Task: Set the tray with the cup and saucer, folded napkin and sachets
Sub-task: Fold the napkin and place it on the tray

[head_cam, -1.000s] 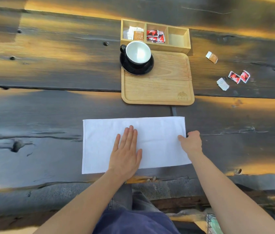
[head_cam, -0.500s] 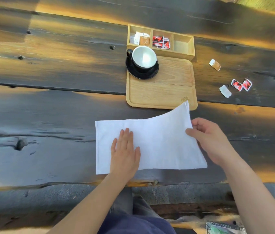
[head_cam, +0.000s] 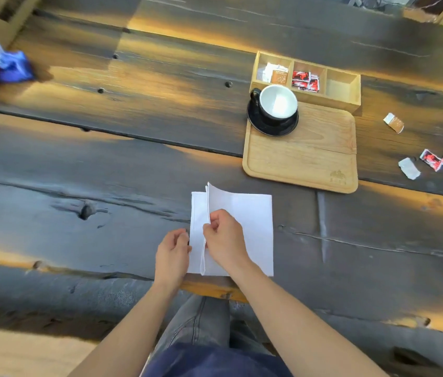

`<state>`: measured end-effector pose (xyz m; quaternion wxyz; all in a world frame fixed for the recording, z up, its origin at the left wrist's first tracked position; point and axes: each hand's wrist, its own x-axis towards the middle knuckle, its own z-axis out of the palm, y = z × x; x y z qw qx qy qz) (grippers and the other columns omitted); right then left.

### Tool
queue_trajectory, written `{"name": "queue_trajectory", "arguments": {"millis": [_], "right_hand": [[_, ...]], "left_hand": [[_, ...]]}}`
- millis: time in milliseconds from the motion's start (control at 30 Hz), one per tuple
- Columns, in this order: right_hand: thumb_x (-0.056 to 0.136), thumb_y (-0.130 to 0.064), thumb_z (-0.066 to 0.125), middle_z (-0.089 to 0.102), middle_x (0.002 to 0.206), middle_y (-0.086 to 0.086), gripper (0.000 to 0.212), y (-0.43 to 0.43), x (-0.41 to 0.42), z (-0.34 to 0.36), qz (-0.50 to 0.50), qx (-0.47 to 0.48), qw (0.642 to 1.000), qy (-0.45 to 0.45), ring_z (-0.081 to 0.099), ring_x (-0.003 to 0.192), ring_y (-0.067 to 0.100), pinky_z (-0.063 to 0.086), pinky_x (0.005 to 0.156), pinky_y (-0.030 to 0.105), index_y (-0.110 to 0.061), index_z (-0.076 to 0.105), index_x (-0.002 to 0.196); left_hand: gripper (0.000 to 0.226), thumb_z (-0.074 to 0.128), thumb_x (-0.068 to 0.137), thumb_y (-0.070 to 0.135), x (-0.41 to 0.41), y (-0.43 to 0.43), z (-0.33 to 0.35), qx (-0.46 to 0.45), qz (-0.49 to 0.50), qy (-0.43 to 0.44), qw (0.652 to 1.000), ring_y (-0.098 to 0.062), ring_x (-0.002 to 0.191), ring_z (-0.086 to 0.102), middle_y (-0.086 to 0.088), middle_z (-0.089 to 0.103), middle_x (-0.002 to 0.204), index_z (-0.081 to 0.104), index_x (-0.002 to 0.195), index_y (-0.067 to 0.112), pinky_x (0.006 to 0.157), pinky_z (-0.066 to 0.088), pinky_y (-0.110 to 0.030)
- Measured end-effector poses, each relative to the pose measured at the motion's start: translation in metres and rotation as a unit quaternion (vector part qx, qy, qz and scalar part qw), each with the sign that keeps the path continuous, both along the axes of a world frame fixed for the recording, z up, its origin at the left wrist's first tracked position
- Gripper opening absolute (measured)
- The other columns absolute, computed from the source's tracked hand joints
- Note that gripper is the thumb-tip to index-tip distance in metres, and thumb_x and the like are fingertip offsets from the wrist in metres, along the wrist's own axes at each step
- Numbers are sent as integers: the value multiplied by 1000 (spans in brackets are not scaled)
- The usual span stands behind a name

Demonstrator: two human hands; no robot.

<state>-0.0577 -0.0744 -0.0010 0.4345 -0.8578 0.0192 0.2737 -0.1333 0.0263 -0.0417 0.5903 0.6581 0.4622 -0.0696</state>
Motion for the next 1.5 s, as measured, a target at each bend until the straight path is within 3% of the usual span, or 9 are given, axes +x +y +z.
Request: {"name": "queue_trajectory", "arguments": {"millis": [200,400,533,667,833,967,1233,1400,1500], "right_hand": [[96,-9,55,66,105,11,18,19,-6,-28,32,-56,998,-16,62,95,26,50,82,32,-6,61,113],[101,-14,47,60,132,6,34,-7,-12,-39,89,-94,990,-47,57,120,23,45,101,31,-10,58,133],[98,-16,50,52,144,4,44,-58,-12,-42,225,-219,931,-185,46,131,26,42,104,39,-16,51,142],[98,-18,51,41,154,0,44,-94,-5,-42,276,-183,930,-158,34,143,21,33,113,38,-19,53,142],[98,-17,56,54,127,7,26,-122,16,-39,-24,-228,968,-101,53,114,25,47,94,36,-12,57,124],[97,-17,60,48,127,7,25,-121,27,-42,-48,-238,970,-23,59,98,25,46,76,33,-13,52,121],[92,-14,59,51,120,15,2,-119,43,-50,-86,-244,965,48,51,113,33,45,87,35,-12,60,92],[87,-6,58,57,86,1,14,-123,39,-46,-119,-154,981,24,56,86,27,43,66,33,-15,51,79],[88,-7,63,60,84,1,16,-130,33,-37,-173,-64,982,41,56,79,21,41,59,26,-19,54,87]], "left_hand": [[28,44,100,28,0,4,6,-33,-27,-6,999,-28,96,70,-9,73,103,68,109,17,91,56,-55],[15,47,96,20,-2,-5,1,92,-124,-31,988,-29,84,50,-2,58,89,60,93,13,80,46,-38],[45,55,94,20,-3,-16,-4,312,-263,-20,913,-32,110,52,-9,55,130,54,139,10,91,47,-47],[47,52,96,30,0,-23,-9,385,-404,19,830,-32,120,49,-6,50,143,53,141,15,94,42,-46],[38,58,95,26,20,-17,-2,329,-261,26,907,-34,112,51,-14,54,125,55,127,6,89,46,-45],[32,58,97,32,42,-14,4,311,-274,140,899,-34,111,58,-13,62,116,47,113,7,86,49,-44],[24,60,82,15,62,-12,9,202,-196,187,941,-39,106,59,-18,66,103,40,68,13,84,51,-46],[19,57,79,4,55,-12,5,130,-137,74,979,-31,74,50,-7,52,78,41,74,14,59,38,-35],[25,64,84,2,49,-5,8,13,-63,5,998,-28,74,60,-9,63,88,45,89,19,61,48,-38]]}}
